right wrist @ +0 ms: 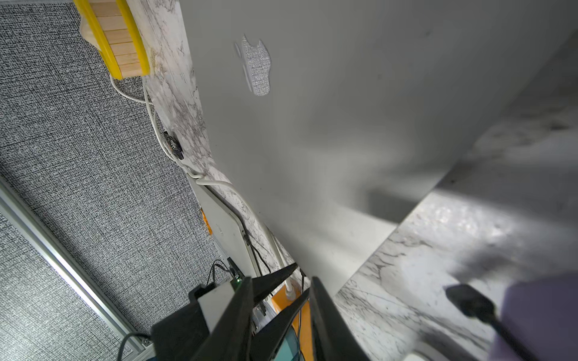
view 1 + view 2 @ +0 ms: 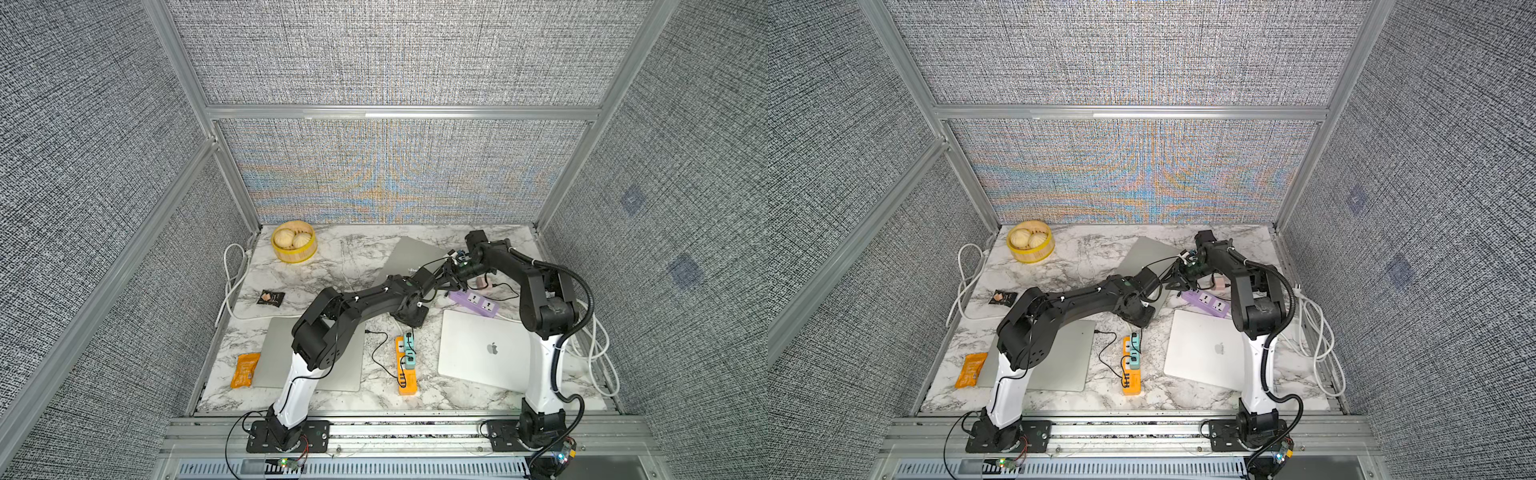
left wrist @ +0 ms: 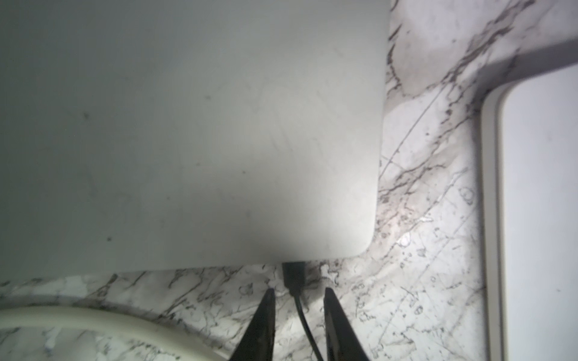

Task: Unplug the laptop charger
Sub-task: Remove the charging cable from the laptop.

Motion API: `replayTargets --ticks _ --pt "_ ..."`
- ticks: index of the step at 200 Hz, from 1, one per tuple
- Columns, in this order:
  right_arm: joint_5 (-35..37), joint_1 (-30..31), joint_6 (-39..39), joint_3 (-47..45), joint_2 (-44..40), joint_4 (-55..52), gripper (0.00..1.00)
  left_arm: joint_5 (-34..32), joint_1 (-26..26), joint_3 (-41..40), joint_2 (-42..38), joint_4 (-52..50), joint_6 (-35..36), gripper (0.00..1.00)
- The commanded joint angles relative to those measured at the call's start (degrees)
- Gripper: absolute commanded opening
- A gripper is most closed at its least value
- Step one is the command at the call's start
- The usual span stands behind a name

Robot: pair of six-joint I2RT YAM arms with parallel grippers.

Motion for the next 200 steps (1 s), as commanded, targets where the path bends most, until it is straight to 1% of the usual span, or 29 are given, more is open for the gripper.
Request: replayTargets --ticks 1,20,81,132,172,200 --pt "-0.97 0.33 -0.8 0.85 0.55 -1.31 0.34 -0.06 0.01 0.51 0.36 0.17 -0.09 0.26" --pt "-0.96 0.5 -1.26 1.38 1.24 -1.94 0.33 -0.87 0.01 0.09 0.3 0.11 -0.64 0.24" --pt "-0.73 0.42 -1.95 0.72 2.3 -2.03 0.33 -3.33 -0.58 1.36 0.7 -0.29 -1.13 0.21" --pt "-0.62 0.34 -2.76 0.25 2.86 -2.49 0.31 -3.29 -0.74 2.78 1.56 -1.18 -0.86 0.21" --pt "-0.62 0.37 -3.11 -0.36 3.29 -2.28 0.31 -3.9 -0.91 3.19 2.05 -1.28 -0.97 0.17" --pt "-0.5 0.31 -3.45 -0.86 3.2 -2.26 0.31 -3.91 -1.0 3.93 2.79 -2.0 -0.92 0.17"
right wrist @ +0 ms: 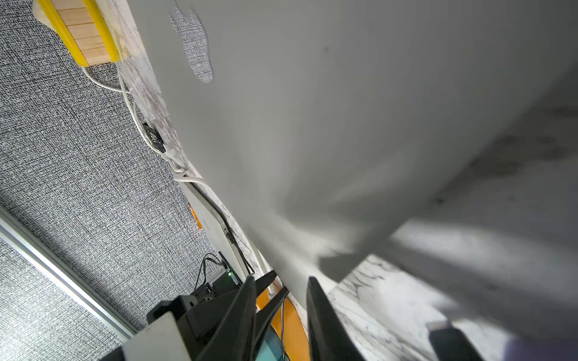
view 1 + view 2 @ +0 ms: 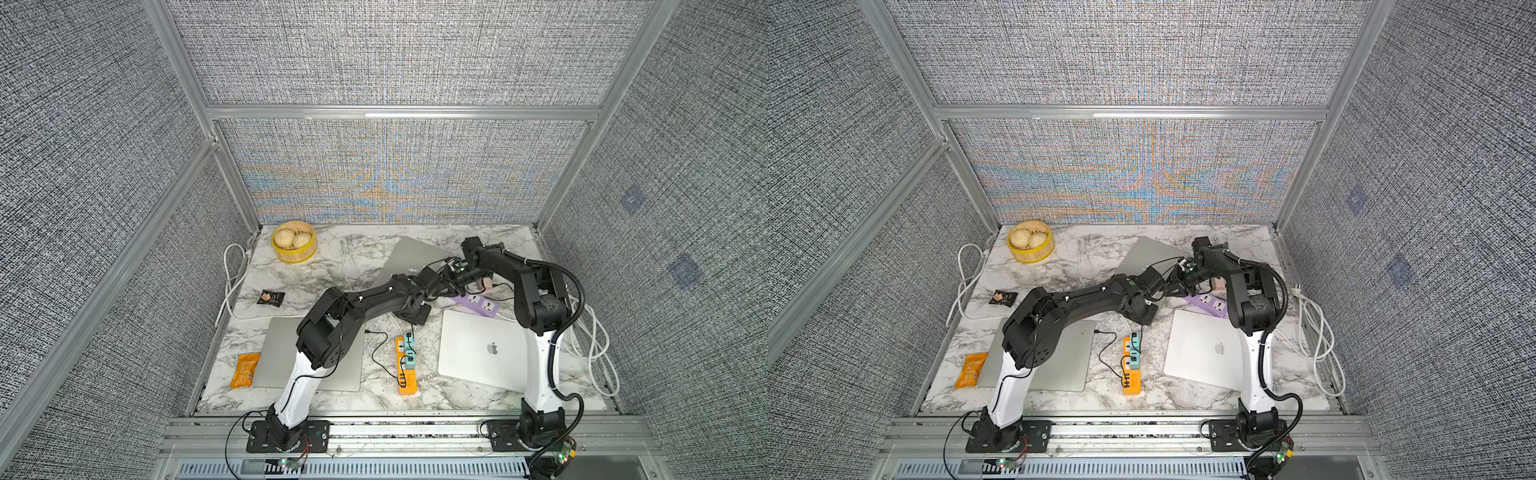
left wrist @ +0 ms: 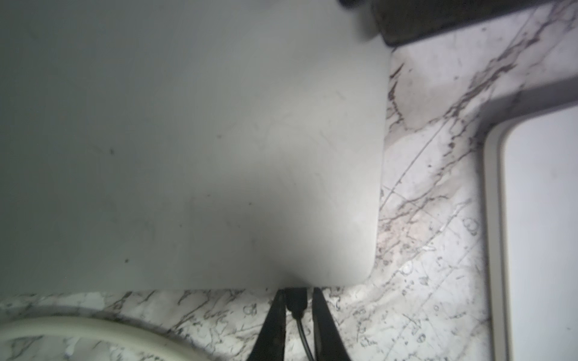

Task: Unplug the laptop charger
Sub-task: Remove the charging cable from the laptop.

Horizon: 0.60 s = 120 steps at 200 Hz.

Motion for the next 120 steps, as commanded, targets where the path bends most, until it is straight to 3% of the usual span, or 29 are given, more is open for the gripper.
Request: replayTargets --ticks 1,120 --pt "-0.41 -0.05 -0.74 -0.31 -0.08 -0.9 0.31 -0.39 -0.15 0.63 0.72 -0.99 -0.03 0.17" --pt "0.24 -0.23 -0.29 -1.33 0.88 0.27 0.28 -1.04 -0.59 0.94 0.21 -2.98 0.62 0.09"
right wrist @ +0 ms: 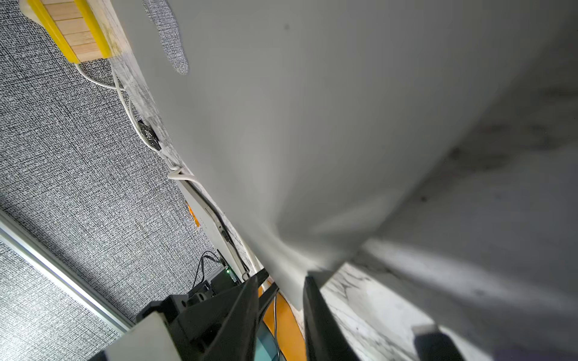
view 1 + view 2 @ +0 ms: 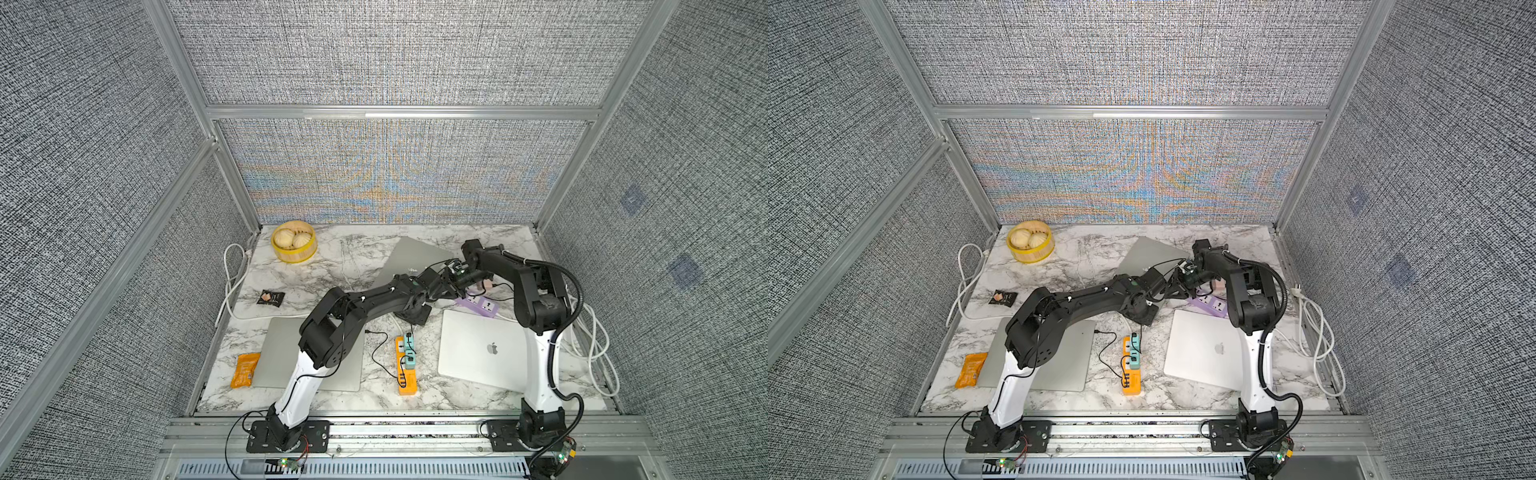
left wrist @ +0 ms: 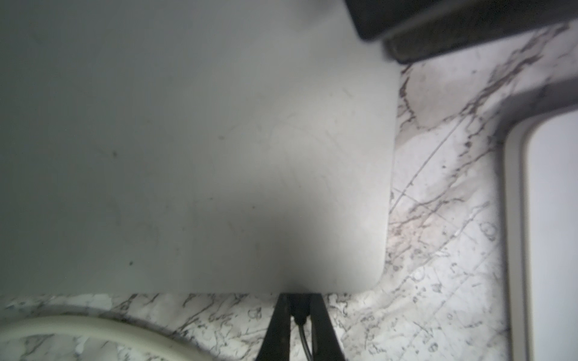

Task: Unplug the laptop charger
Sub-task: Remove the charging cable from the laptop.

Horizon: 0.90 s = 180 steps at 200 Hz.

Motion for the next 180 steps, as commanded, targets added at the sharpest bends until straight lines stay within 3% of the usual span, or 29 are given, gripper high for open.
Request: replayTargets --ticks 1,69,131,180 --pt "0.54 0.02 0.32 -0.53 0.34 0.29 0.28 0.46 -0.19 -0.06 -0.62 -1.67 0.16 0.09" --pt "1.22 0.44 0.33 -0.64 1.11 0.39 0.18 0.43 -0.46 0.35 -0.8 -1.65 -0.2 0.08" --pt "8.41 1.55 -0.2 -0.91 -1.28 -1.16 0.18 0.19 -0.52 -0.37 -1.06 -1.43 -0.6 0.07" --pt "8.51 1.81 0.38 -1.32 -0.76 -0.37 0.17 -0.4 -0.51 -1.38 -2.01 -1.24 -0.81 0.07"
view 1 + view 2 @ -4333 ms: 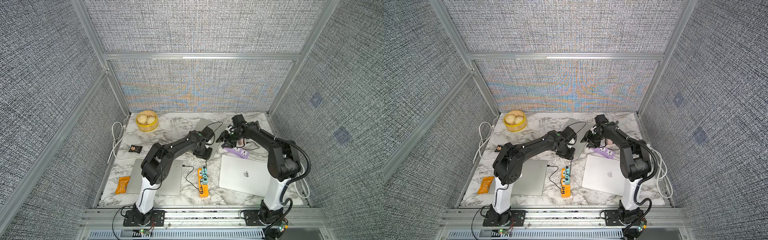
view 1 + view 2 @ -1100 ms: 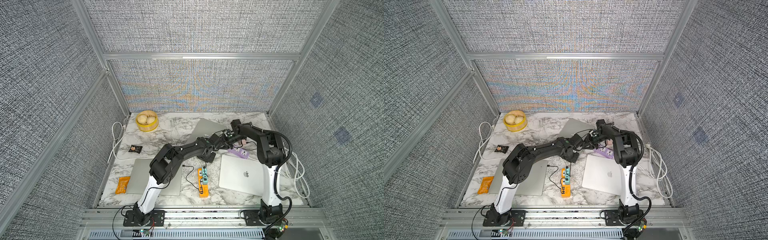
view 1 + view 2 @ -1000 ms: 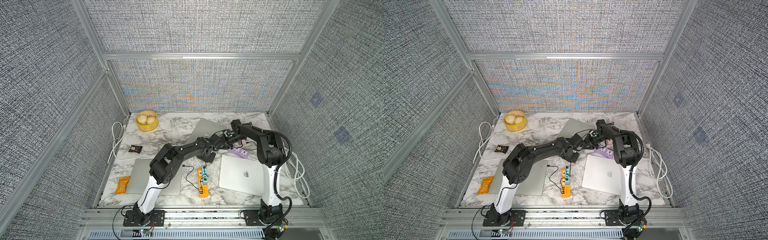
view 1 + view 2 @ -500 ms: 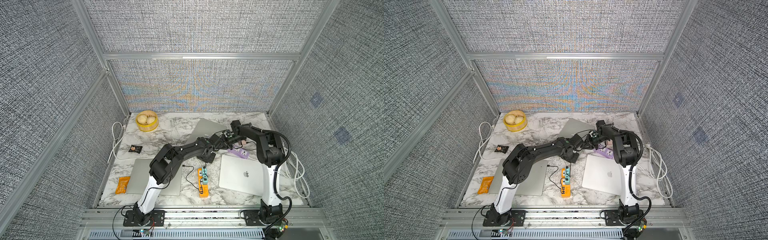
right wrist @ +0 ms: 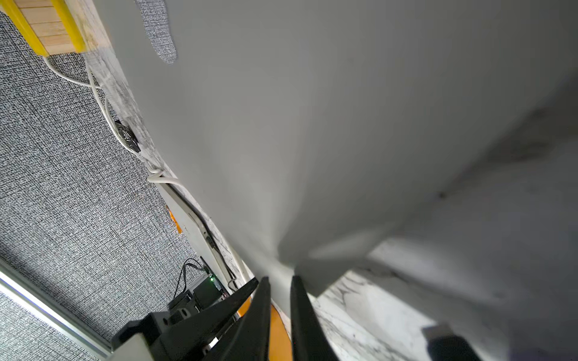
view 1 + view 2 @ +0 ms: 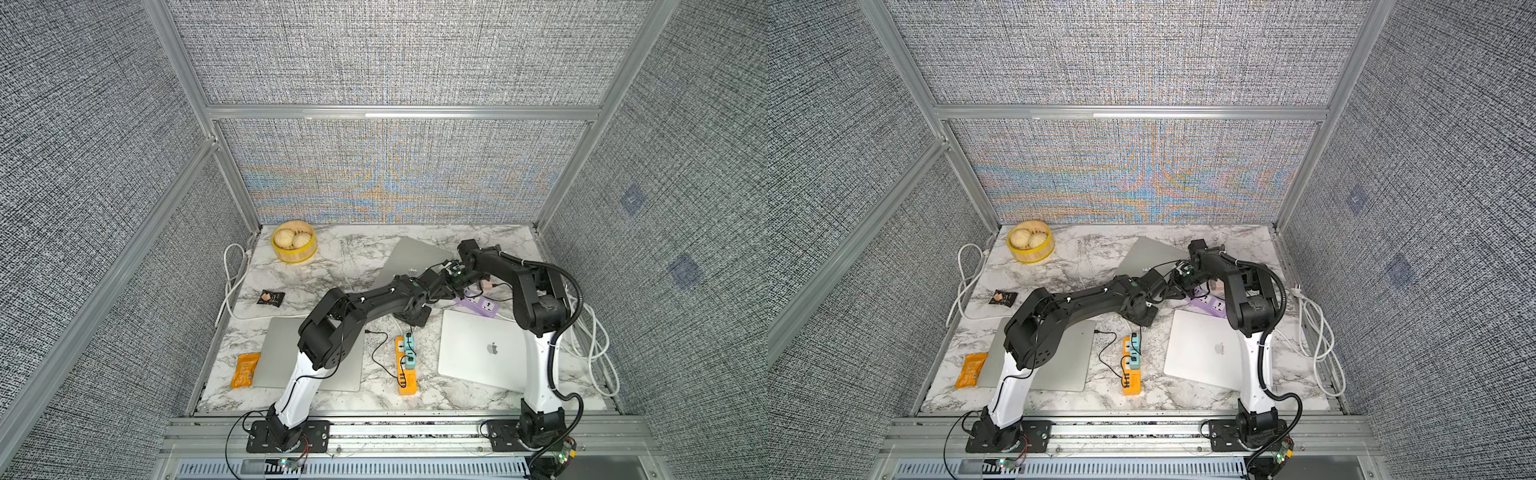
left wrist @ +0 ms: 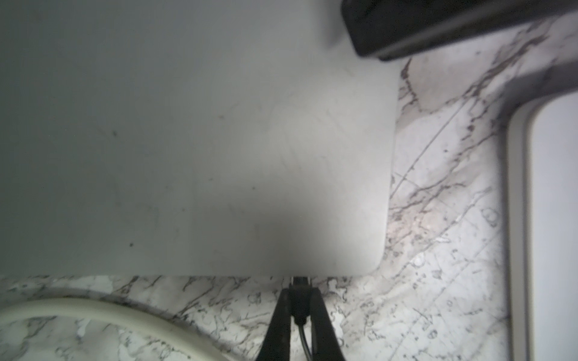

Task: Unplug the laptop charger
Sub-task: Remove the charging cable from the laptop.

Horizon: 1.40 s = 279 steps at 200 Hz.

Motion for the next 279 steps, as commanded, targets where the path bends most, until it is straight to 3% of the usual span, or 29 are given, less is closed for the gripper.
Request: replayTargets --ticks 1,99,158,210,245,279 --pt "3.75 0.07 0.32 -0.29 0.46 -1.16 0.17 -0.08 -0.09 -0.58 -1.08 -0.48 -0.2 0.07" --pt "2.92 0.14 0.06 0.15 -1.11 -1.95 0.17 0.68 -0.62 -0.29 -1.99 -1.26 -0.47 0.08" --pt "-1.83 1.01 0.72 0.21 -4.65 -1.12 0.24 2.72 -0.75 0.39 -4.23 -0.61 -1.05 0.27" --pt "-0.54 1.01 0.38 -2.13 -8.28 -1.73 0.25 1.93 -0.73 1.69 -7.4 -1.55 -2.68 0.31" --pt "1.69 0.5 -2.83 -4.66 -10.83 -3.15 0.28 -0.4 -0.62 6.21 -8.26 -7.83 -6.15 0.31" --pt "5.03 0.62 -8.95 -5.97 -14.92 -4.93 0.33 -0.47 -0.38 5.74 -9.73 -10.33 -7.21 0.31"
